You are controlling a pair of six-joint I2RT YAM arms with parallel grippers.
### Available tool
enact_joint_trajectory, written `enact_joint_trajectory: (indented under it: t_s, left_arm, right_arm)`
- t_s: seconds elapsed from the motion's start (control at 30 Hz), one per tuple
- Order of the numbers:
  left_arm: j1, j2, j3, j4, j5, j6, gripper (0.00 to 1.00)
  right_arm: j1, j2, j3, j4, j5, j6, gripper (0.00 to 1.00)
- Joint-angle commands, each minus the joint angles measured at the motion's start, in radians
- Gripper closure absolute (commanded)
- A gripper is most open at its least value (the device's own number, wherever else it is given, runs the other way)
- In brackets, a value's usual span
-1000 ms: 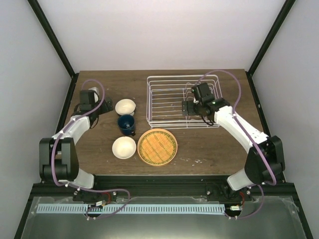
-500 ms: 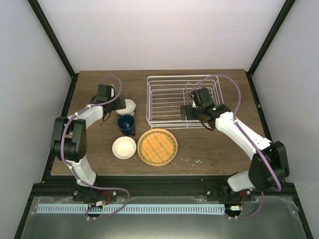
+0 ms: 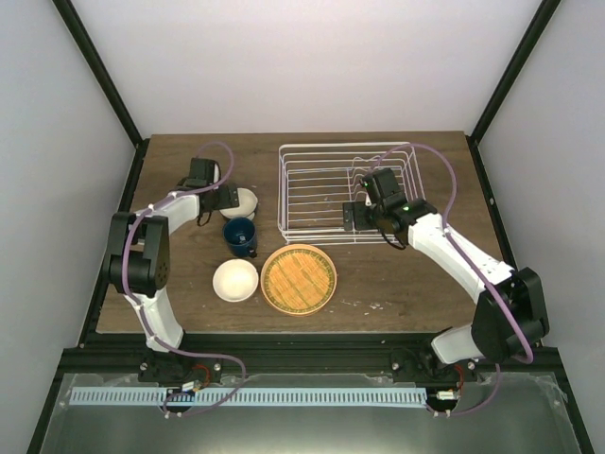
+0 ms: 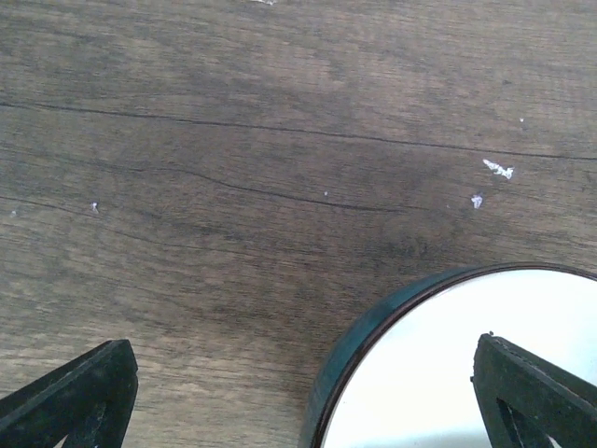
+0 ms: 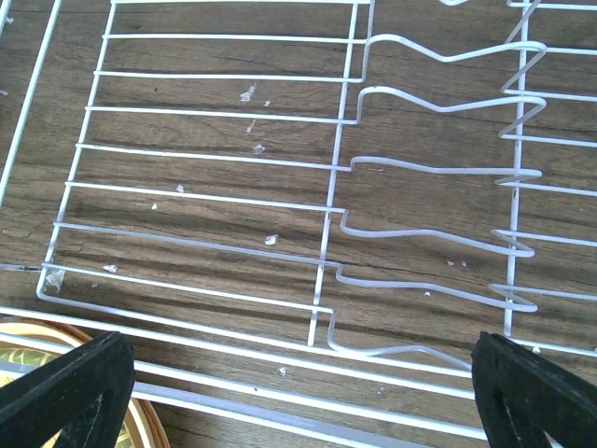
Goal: Load the mixed dishes into the dish rack
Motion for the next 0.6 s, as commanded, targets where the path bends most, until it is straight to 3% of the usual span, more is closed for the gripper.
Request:
enact_joint_trajectory:
  t_s: [0.0, 0.2, 0.27, 0.33, 0.43, 0.5, 0.57]
  left_arm:
    - [-0.003, 0.016, 0.028, -0.03, 0.032, 0.019, 0.0]
    - [-0.001, 0.004, 0.018, -0.028, 0.074, 0.023, 0.01]
    - [-0.002, 0.003, 0.018, -0.029, 0.075, 0.019, 0.09]
    - [-0.002, 0.003, 0.019, -0.031, 0.091, 0.016, 0.31]
    - [0.002, 0.007, 0.025, -0.036, 0.105, 0.004, 0.75]
    - [0.005, 0.015, 0.031, -0.042, 0.116, 0.001, 0.98]
    - [0.007, 0.019, 0.033, -0.047, 0.125, -0.001, 1.0]
  right_arm:
    - [0.01, -0.016, -0.009, 0.007, 0.005, 0.009, 0.0]
    - [0.01, -0.017, -0.018, 0.007, 0.009, 0.009, 0.0]
    - [0.01, -0.019, -0.018, 0.007, 0.009, 0.008, 0.0]
    - [0.01, -0.024, -0.02, 0.008, 0.013, 0.01, 0.0]
    - [0.011, -0.029, -0.023, 0.007, 0.019, 0.01, 0.0]
    - [0.01, -0.031, -0.024, 0.005, 0.023, 0.01, 0.0]
    - [0.01, -0.035, -0.027, 0.006, 0.026, 0.01, 0.0]
